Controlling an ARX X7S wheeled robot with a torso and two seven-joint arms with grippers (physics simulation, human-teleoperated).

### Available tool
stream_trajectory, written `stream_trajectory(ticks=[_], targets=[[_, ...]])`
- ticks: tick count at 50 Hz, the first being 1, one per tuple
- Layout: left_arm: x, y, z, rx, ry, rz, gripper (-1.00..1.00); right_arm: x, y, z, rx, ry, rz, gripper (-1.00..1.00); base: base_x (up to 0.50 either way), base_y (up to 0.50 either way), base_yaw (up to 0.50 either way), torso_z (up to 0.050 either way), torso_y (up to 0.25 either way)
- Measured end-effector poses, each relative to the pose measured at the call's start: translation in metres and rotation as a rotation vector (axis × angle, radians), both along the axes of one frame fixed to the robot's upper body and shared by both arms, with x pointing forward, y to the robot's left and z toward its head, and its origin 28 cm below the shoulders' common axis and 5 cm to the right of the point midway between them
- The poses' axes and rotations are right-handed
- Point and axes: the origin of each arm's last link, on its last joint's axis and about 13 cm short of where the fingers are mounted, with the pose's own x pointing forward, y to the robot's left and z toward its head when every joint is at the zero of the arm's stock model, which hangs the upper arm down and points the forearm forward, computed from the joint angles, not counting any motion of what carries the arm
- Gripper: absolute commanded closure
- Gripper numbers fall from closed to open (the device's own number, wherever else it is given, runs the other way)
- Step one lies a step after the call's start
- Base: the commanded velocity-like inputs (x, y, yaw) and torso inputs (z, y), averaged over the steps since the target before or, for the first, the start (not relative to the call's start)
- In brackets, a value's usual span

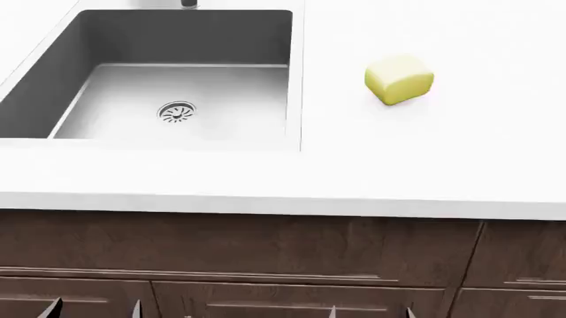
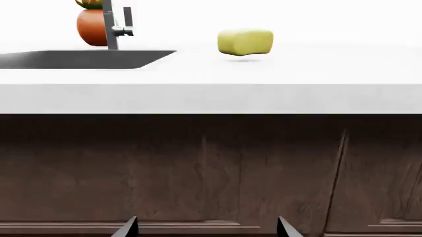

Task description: Pick the pan and sponge and place them into the sink. Then turn on the water.

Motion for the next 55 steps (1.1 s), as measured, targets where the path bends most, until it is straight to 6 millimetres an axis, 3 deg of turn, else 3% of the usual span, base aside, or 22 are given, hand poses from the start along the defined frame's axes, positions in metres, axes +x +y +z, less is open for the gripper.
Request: stream_trajectory(ticks=[26, 55], targets=[[0.0035, -0.0021, 0.0015, 0.014, 0.005, 0.028, -1.00, -0.0025, -0.0010, 0.0024, 0.028, -0.021, 0.008, -1.00, 0.00, 0.00, 0.00, 0.000, 0.000], [0.0022, 0.0000, 0.0010, 0.029, -0.002, 0.038, -1.00, -0.0023, -0.0011, 0.0041, 0.015, -0.041, 0.004, -1.00, 0.11, 0.47, 0.00, 0.000, 0.000]])
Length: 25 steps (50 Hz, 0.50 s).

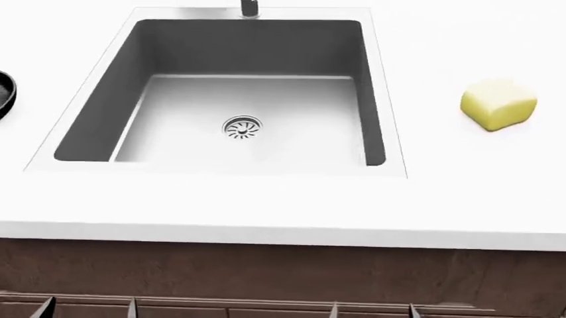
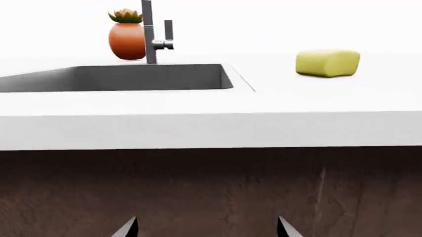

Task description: Pick the pan and sponge and place them into the sink. Then turn on the water.

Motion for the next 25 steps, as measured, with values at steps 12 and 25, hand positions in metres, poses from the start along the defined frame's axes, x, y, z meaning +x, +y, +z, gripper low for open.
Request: stream_trajectory(ticks=[12, 25], targets=[[0.0003, -0.0002, 0.0004, 0.005, -0.009, -0.001, -1.00, -0.0001, 0.0001, 0.0001, 0.002, 0.001, -0.009, -1.00, 0.00, 0.21, 0.00, 0.000, 0.000], [-0.0010, -0.0003, 0.0012, 0.004, -0.012, 0.000, -1.00, -0.0011, -0.0007, 0.0007, -0.001, 0.002, -0.015, -1.00, 0.00, 0.00, 0.00, 0.000, 0.000]])
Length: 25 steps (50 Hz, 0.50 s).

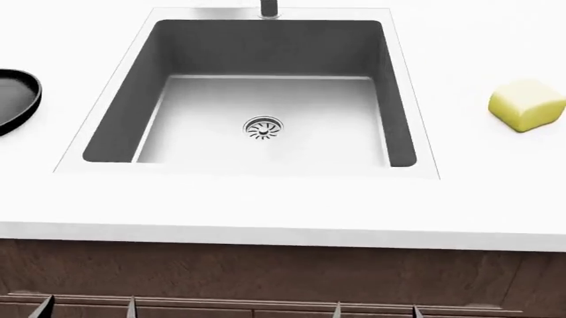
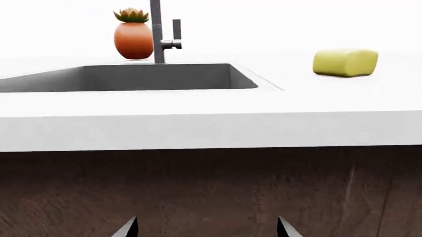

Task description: Pick the pan and sponge and place them into the sink. Then turn on the water.

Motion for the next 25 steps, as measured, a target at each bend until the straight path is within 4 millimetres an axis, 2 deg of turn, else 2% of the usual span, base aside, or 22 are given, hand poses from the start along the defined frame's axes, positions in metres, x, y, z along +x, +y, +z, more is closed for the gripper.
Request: stream_trajectory(ticks=[3, 25], targets=[[0.0001, -0.0004, 0.0003, 0.001, -0.003, -0.001, -1.00, -0.0001, -0.0001, 0.0001, -0.001, 0.000, -0.001, -1.00, 0.00, 0.00, 0.00, 0.000, 0.000], [0.0002, -0.0004, 0.0016, -0.010, -0.025, -0.016, -1.00, 0.0003, 0.0003, 0.0002, -0.001, 0.004, -0.003, -1.00, 0.00, 0.00, 0.00, 0.050, 0.000]])
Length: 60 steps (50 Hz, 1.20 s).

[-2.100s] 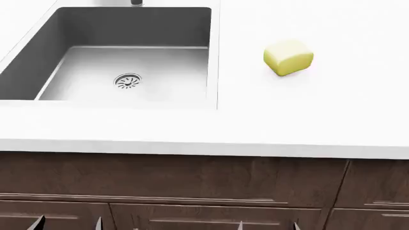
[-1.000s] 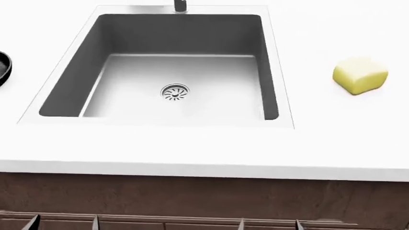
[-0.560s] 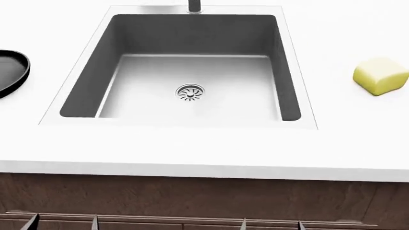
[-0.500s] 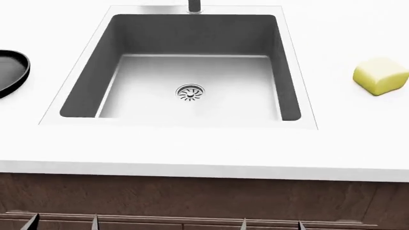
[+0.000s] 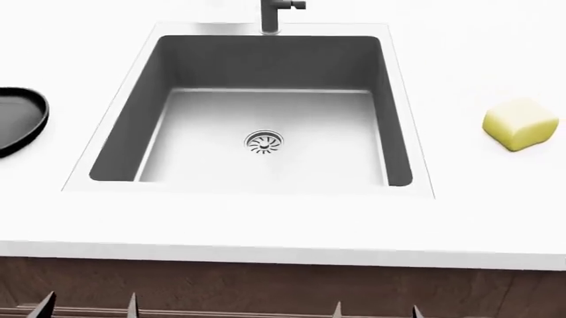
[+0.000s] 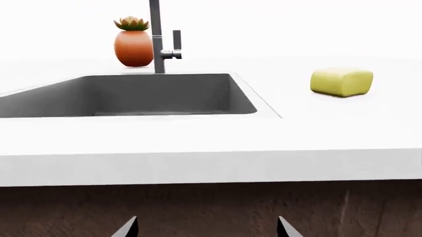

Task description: Pick the pan and sponge and place them into the sink. Then turn on the water.

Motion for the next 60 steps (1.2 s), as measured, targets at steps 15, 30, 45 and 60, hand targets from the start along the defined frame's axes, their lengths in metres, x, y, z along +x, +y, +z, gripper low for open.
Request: stream_trajectory(ticks=[15, 30, 45, 60], targets=[[-0.002, 0.003, 0.001, -0.006, -0.018, 0.008, -1.00, 0.000, 0.000, 0.000, 0.000, 0.000, 0.000, -1.00, 0.00, 0.00, 0.00, 0.023, 0.000], [0.003, 0.000, 0.004, -0.026, -0.009, 0.025, -1.00, 0.001, 0.000, 0.000, 0.005, 0.000, 0.001, -1.00, 0.00, 0.00, 0.00, 0.000, 0.000], [0.006, 0.002, 0.048, -0.048, -0.010, 0.010, -1.00, 0.002, -0.009, 0.051, 0.007, -0.072, -0.040, -1.00, 0.00, 0.00, 0.00, 0.000, 0.000], [0.011, 0.022, 0.133, -0.036, -0.010, 0.007, -1.00, 0.013, -0.037, 0.139, -0.024, -0.146, -0.065, -1.00, 0.00, 0.00, 0.00, 0.000, 0.000]])
